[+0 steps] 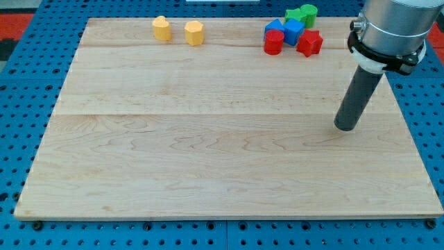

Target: Place your arm above the red star

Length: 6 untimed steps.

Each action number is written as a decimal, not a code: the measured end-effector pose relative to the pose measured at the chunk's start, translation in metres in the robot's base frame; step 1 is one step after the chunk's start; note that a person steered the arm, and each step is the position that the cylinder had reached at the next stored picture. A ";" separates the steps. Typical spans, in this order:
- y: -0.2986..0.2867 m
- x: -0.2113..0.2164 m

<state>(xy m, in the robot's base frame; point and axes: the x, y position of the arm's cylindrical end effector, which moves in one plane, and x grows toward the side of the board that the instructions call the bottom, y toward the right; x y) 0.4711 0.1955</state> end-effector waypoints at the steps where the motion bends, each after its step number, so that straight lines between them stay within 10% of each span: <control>1: 0.019 -0.016; 4: 0.086 -0.238; 6: 0.079 -0.251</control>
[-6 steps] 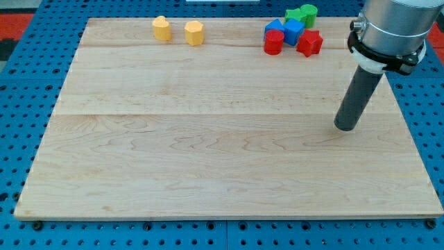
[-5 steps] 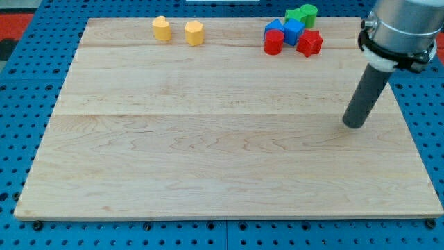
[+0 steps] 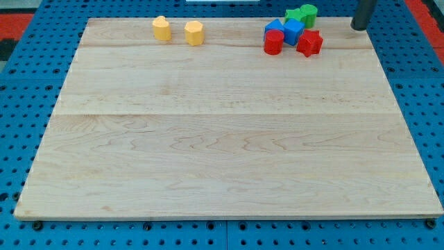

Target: Place your arm above the red star

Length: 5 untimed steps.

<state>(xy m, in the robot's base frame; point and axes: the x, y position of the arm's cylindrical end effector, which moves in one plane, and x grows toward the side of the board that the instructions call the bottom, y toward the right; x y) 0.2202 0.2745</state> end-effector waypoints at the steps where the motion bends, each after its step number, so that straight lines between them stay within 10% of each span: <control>1: 0.000 0.013; 5: -0.068 0.014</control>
